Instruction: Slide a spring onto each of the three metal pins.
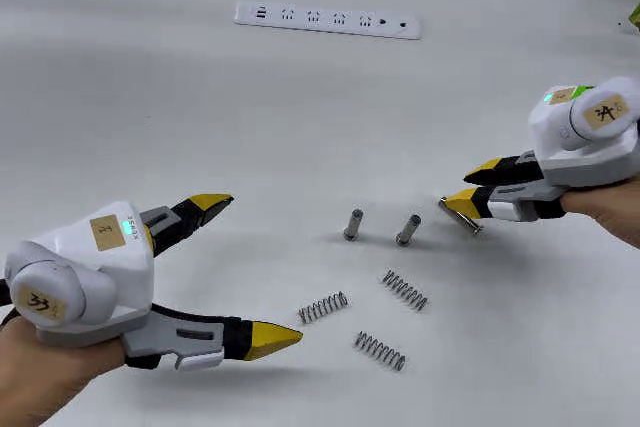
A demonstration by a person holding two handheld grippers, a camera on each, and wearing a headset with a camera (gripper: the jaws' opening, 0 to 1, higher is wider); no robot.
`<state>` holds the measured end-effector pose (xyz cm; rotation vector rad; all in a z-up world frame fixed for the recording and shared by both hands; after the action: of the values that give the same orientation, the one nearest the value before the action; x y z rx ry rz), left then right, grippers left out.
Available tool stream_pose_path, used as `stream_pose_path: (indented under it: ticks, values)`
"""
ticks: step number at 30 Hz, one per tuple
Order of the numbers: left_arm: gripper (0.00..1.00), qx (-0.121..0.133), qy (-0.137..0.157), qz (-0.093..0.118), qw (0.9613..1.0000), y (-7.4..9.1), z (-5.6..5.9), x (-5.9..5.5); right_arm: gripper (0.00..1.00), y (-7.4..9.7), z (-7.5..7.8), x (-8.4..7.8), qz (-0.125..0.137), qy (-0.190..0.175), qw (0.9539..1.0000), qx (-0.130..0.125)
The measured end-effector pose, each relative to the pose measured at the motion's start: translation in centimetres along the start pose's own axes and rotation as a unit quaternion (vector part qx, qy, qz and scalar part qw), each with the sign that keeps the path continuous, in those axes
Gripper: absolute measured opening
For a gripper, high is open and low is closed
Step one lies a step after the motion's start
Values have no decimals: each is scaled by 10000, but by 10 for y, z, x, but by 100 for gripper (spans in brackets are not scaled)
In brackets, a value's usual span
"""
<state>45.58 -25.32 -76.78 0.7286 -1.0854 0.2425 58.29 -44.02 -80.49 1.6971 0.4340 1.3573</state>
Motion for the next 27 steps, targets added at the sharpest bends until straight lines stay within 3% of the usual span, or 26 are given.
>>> stream_pose_path:
  ticks: [11,17,27]
  values:
    - [100,-10,46,40,10000,-2,0,-2,20,-19,-4,-10,-532,9,9986,40]
    - [100,-3,81,77,9999,-2,-1,-3,18,-27,3,-15,-710,-36,9975,39]
    - [100,17,140,107,9998,-1,-2,-4,16,-28,-5,-17,-893,-18,9960,79]
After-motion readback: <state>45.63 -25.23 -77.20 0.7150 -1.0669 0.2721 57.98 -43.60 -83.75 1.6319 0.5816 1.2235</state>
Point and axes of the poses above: the centre of the closed fingertips' face, and the gripper's own axes: y roughly backward along the fingers, z roughly to its right, x roughly out of its top, the point moved 1 cm from there along y, roughly backward along the fingers, and after that the axes turned 9 degrees about y, right-handed, at the moved point
